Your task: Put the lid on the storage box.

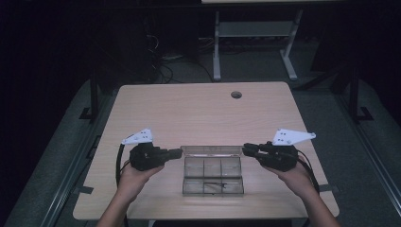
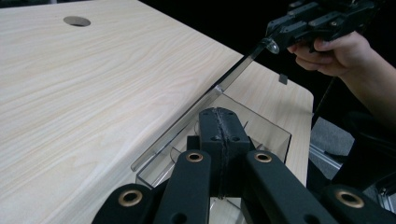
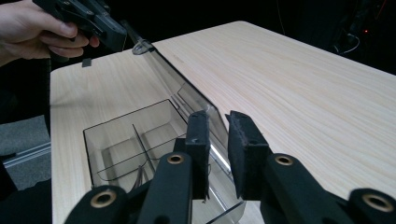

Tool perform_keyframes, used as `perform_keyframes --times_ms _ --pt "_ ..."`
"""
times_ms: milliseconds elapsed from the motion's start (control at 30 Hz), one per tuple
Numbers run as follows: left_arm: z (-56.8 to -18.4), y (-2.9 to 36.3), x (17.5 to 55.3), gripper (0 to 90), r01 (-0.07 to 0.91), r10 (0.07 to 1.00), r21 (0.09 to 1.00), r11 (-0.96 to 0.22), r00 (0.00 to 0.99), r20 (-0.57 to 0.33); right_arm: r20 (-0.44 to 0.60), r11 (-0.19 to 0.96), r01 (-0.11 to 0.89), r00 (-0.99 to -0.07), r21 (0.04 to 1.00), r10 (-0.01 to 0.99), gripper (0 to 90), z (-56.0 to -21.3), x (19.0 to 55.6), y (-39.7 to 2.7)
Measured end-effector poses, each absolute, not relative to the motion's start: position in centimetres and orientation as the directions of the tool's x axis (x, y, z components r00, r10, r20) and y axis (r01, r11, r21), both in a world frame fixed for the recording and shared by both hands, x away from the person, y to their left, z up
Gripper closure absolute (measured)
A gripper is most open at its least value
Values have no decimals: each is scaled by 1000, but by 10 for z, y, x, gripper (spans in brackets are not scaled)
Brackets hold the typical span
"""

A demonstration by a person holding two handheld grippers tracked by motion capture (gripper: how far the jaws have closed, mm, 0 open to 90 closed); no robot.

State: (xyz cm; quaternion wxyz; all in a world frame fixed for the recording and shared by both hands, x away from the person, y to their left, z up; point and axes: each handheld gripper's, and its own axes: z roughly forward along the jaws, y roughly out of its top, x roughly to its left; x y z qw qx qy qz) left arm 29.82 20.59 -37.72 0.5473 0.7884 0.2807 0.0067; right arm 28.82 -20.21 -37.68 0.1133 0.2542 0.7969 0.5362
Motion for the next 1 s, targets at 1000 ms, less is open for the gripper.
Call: perform_keyframes --times_ms 1000 --pt "-382 207 283 898 426 413 855 -297 864 -287 171 344 345 -878 873 447 900 -384 275 -204"
